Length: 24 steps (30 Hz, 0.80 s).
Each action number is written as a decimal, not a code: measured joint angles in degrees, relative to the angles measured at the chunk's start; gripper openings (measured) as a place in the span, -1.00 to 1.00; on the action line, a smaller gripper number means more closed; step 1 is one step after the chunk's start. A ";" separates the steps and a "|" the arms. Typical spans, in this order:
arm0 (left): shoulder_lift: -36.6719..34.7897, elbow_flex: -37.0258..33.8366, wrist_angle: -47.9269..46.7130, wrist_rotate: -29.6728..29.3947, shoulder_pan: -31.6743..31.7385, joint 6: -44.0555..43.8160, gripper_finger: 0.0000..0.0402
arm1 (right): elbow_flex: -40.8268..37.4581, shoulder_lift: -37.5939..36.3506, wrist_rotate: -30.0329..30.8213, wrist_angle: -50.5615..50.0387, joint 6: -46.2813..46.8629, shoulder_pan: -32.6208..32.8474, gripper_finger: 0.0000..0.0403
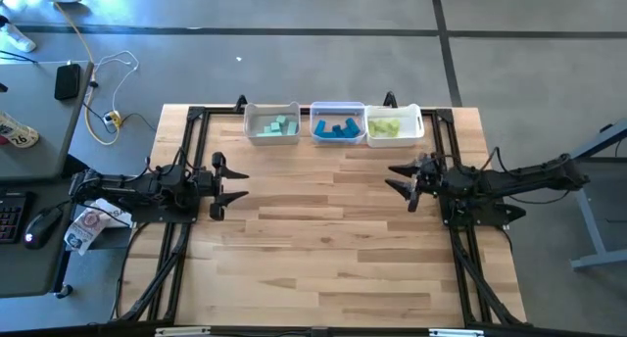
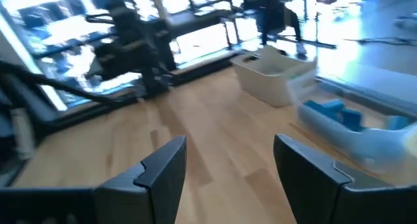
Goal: Sort & place blocks by color
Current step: Return to Home Position
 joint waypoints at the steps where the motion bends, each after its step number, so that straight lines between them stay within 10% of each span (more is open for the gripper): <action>1: 0.00 0.00 0.00 0.00 -0.01 0.00 0.01 | -1.02 -0.69 -1.05 1.55 -0.78 0.08 0.07; 11: 0.00 0.00 -2.68 0.01 0.00 0.01 0.01 | -8.68 -7.18 -7.48 9.99 -4.98 0.06 0.07; 24: 0.02 2.36 -9.44 0.07 0.01 1.03 0.01 | -9.09 -20.30 -5.42 -3.67 -6.70 0.04 0.07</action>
